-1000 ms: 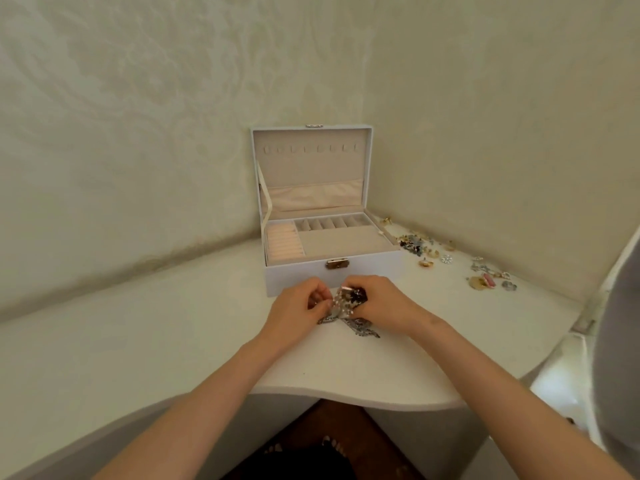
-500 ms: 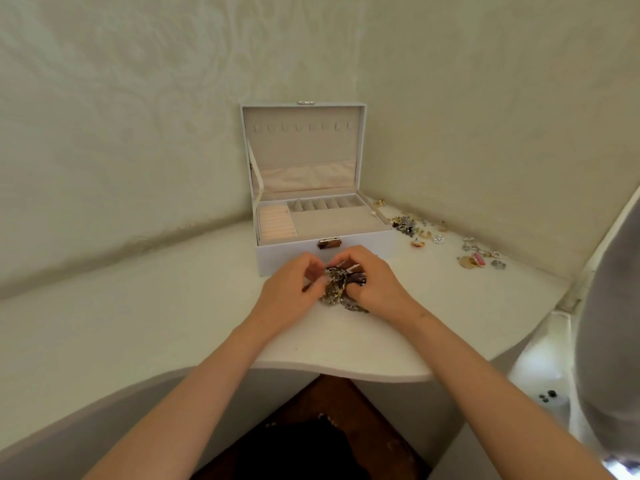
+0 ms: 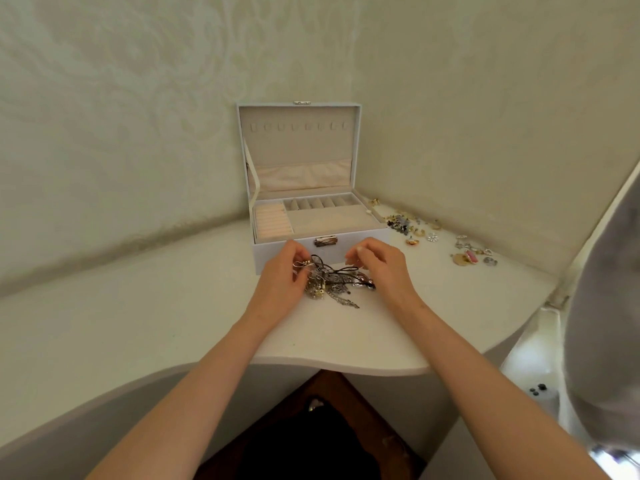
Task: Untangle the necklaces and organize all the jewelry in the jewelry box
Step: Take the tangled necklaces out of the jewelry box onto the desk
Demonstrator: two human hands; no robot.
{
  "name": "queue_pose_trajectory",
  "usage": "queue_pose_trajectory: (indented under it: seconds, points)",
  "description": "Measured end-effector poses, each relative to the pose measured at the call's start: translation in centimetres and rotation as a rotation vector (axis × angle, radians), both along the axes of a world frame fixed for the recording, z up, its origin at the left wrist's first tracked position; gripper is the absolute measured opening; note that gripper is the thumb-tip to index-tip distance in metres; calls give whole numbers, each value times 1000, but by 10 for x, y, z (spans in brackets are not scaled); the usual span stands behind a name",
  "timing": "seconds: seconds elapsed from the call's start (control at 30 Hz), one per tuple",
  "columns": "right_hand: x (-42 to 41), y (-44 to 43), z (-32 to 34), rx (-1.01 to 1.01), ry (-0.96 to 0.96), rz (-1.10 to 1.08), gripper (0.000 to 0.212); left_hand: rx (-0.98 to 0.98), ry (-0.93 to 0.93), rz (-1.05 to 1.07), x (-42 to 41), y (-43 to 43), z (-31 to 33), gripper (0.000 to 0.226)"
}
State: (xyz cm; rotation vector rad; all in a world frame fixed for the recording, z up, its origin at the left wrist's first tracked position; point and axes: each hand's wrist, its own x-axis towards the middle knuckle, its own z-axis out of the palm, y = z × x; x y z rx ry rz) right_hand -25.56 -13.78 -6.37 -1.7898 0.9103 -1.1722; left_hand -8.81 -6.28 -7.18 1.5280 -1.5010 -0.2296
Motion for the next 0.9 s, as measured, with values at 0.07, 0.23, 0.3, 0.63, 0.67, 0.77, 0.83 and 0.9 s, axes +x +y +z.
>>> queue_pose_trajectory:
  seconds: [0.07, 0.23, 0.3, 0.63, 0.67, 0.77, 0.83, 0.9]
  points:
    - [0, 0, 0, 14, 24, -58, 17, -14, 4, 16, 0, -1, 0, 27]
    - [-13, -4, 3, -14, 342, -32, 36, -44, -94, 32, 3, -3, -4, 41]
    - [-16, -7, 4, 15, 417, 24, 35, -46, -155, 7, 3, -3, -4, 42]
    - [-18, -10, 2, -61, 508, 52, 34, 48, -261, -15, 4, -8, -4, 56]
    - [-18, -10, 1, -65, 489, 23, 36, 47, -264, -27, 4, -7, -4, 58]
    - [-19, -12, 0, -68, 459, -85, 35, 63, -218, -22, 5, -6, -5, 57]
    - [-20, -13, 0, -56, 498, -147, 30, 83, -165, 35, 5, -4, -6, 50]
    - [-22, -14, 0, -46, 579, -185, 23, 114, -147, 93, 3, -2, -5, 43]
